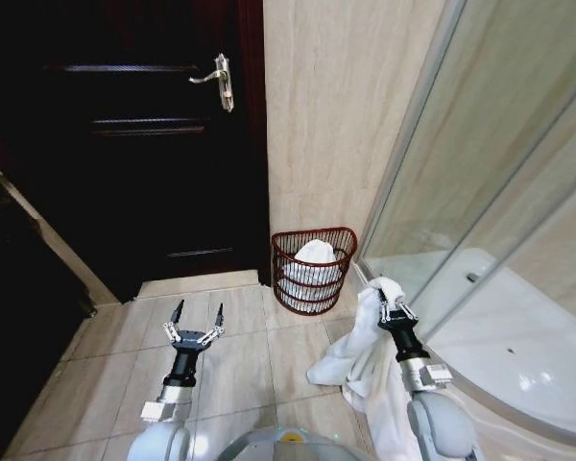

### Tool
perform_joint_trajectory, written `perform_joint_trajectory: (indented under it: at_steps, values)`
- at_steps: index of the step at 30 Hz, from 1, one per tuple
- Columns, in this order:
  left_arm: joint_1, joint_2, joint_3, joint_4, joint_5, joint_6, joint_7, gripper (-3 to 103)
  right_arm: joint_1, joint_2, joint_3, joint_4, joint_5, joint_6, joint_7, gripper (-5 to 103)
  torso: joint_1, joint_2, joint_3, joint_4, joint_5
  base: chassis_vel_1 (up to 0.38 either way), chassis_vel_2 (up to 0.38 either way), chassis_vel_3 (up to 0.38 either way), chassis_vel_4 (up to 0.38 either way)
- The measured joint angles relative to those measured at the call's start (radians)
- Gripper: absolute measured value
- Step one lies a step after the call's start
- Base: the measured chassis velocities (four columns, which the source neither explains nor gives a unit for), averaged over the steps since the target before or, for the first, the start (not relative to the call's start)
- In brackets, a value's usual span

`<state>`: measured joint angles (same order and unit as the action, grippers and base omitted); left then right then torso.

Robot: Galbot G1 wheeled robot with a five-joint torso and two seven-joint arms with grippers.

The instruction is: Discard the used towel into the hamper.

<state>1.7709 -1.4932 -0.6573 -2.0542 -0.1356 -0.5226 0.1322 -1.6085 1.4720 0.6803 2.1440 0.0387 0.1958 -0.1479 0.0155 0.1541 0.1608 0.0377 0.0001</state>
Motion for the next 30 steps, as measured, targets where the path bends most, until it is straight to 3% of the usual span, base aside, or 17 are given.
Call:
perform_joint_trajectory:
  at_steps: [10,18,30]
  values:
    - [-0.001,0.000,-0.003,-0.004,0.001,0.013,-0.007,100,-0.003,-0.007,-0.007,0.068,0.050,-0.020,0.009,8,0.008,0.035,0.026,0.0001,-0.0001,0.000,0.000,0.000,0.000]
    - [-0.005,0.000,-0.008,-0.014,0.000,0.026,-0.009,100,0.018,-0.032,-0.008,0.154,0.111,-0.081,0.021,8,0.020,0.069,0.048,0.0000,-0.0001,0.000,0.000,0.000,0.000]
    - [-0.001,-0.030,-0.021,-0.092,-0.016,0.111,-0.040,100,0.064,-0.162,0.007,0.286,0.302,-0.231,0.115,8,0.033,0.119,0.085,0.0000,0.0001,0.000,0.000,0.000,0.000]
